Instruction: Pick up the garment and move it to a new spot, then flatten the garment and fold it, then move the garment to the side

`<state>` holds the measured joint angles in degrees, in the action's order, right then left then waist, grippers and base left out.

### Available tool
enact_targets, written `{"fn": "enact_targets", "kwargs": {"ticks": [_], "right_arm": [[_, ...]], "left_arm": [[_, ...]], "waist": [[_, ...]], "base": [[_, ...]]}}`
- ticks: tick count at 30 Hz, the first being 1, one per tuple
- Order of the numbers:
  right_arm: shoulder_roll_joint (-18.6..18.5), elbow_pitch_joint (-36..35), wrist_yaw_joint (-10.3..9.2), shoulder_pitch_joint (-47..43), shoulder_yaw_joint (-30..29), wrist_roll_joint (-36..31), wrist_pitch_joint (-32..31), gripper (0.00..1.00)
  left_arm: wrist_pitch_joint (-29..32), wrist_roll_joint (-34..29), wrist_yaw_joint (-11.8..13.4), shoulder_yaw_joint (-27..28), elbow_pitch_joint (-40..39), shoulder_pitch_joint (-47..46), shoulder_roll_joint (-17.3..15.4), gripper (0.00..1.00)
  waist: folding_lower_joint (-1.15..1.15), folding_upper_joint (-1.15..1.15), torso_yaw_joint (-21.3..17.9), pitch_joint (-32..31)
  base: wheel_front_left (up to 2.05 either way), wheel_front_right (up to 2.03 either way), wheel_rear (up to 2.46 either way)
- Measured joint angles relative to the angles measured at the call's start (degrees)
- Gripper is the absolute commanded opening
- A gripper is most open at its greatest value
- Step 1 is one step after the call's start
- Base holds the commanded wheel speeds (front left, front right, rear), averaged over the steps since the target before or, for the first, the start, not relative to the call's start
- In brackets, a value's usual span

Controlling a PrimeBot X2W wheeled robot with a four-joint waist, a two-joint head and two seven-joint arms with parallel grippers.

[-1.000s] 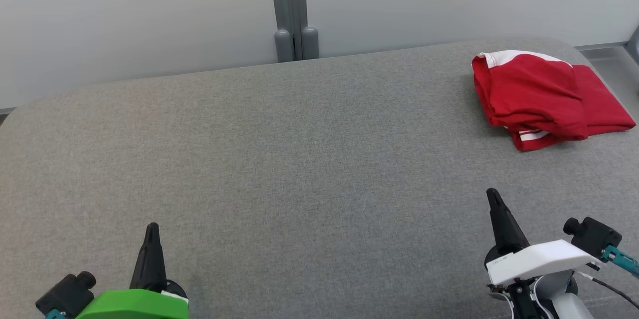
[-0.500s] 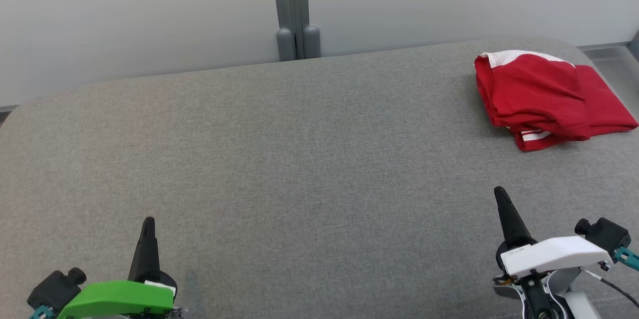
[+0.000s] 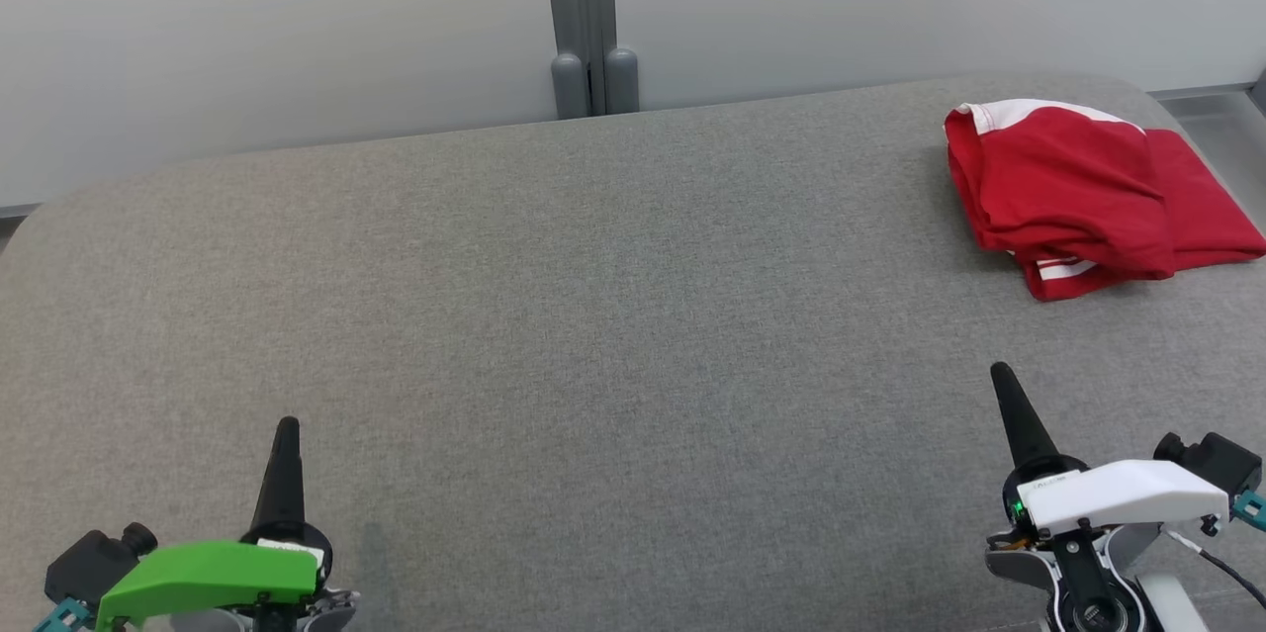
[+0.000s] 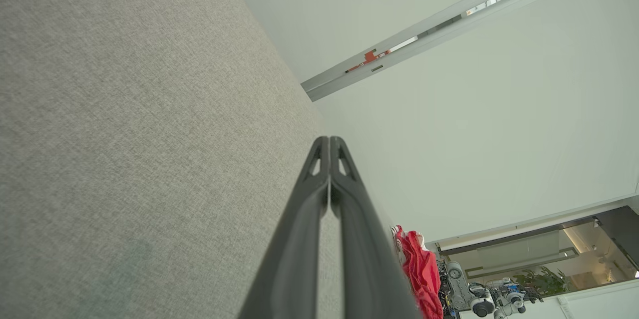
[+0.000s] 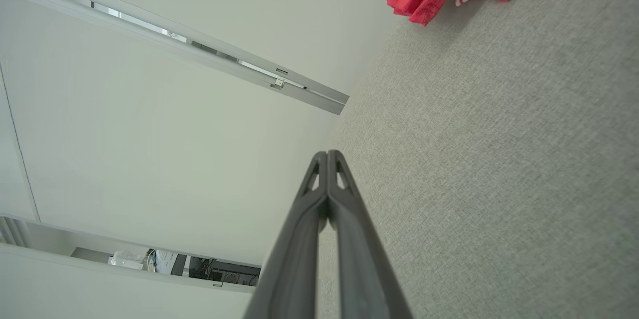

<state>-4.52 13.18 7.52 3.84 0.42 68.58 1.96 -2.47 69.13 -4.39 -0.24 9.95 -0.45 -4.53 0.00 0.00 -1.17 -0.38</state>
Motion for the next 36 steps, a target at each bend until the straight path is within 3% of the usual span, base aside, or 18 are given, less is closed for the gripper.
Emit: {"fn": "enact_targets", "kwargs": {"ticks": [36], "right_arm": [[0.2,0.5,-0.04,1.2,-3.6,17.1,-5.0,0.00]], "left_arm": [[4.9,17.1,-2.1,2.9,2.8,-3.5,0.0,0.00]], "waist": [[0.00,0.00,0.7,0.4]], "base": [[0.00,0.00,0.00]]}}
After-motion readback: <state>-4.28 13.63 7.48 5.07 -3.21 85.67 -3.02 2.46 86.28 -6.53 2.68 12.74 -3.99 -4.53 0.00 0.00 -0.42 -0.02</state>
